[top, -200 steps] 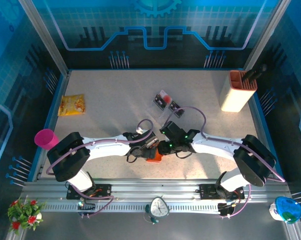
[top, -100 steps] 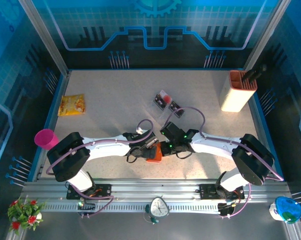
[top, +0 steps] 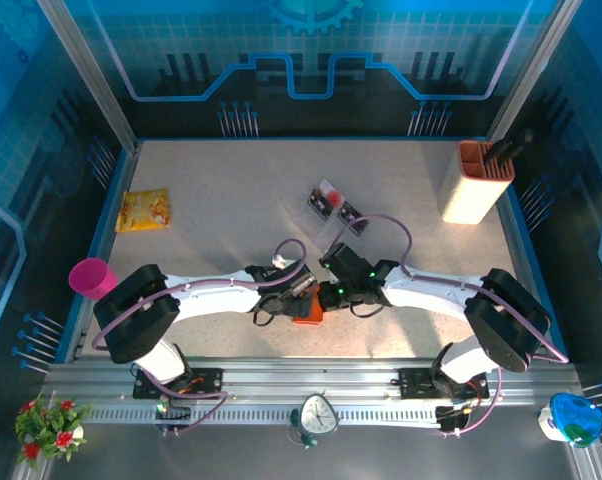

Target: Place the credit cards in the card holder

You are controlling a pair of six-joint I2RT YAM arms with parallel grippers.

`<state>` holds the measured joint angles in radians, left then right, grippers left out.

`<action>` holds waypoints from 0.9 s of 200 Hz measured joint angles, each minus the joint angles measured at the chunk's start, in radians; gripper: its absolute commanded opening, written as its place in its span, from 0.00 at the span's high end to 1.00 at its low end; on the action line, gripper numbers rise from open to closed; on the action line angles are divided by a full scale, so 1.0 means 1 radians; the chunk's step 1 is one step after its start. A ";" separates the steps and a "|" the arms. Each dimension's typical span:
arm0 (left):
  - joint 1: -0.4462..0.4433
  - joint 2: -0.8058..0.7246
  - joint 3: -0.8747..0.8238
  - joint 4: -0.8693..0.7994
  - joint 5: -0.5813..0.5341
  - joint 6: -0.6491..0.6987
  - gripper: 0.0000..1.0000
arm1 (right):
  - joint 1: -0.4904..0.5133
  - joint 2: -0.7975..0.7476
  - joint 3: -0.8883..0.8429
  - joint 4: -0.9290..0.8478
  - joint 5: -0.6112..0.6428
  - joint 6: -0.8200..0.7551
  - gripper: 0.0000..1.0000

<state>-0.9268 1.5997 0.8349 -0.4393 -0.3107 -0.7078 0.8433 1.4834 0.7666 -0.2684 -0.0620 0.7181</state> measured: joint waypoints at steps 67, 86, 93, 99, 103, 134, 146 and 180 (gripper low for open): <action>0.000 0.000 -0.001 0.000 0.000 0.000 0.01 | -0.003 0.041 0.000 0.048 -0.025 0.026 1.00; 0.000 0.000 -0.001 0.000 0.000 0.000 0.01 | -0.005 0.052 -0.002 0.056 -0.026 0.027 1.00; 0.000 0.000 -0.001 0.000 0.000 0.000 0.01 | -0.006 0.055 -0.004 0.062 -0.026 0.031 1.00; 0.000 -0.001 -0.001 0.000 0.000 0.000 0.01 | -0.006 0.055 -0.008 0.069 -0.027 0.031 1.00; 0.000 -0.001 -0.002 0.000 0.000 0.000 0.01 | -0.006 0.055 -0.011 0.073 -0.029 0.035 1.00; 0.000 -0.004 -0.006 0.005 0.000 0.000 0.01 | -0.006 0.055 -0.033 0.112 -0.033 0.047 1.00; 0.000 -0.004 -0.006 0.005 0.000 -0.001 0.01 | -0.006 0.055 -0.037 0.123 -0.035 0.051 1.00; 0.000 -0.005 -0.006 0.003 0.000 -0.005 0.01 | -0.006 0.062 -0.047 0.150 -0.036 0.061 1.00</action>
<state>-0.9268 1.5951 0.8284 -0.4362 -0.3111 -0.7124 0.8368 1.5452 0.7197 -0.1188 -0.0982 0.7795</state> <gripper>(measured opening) 0.992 0.063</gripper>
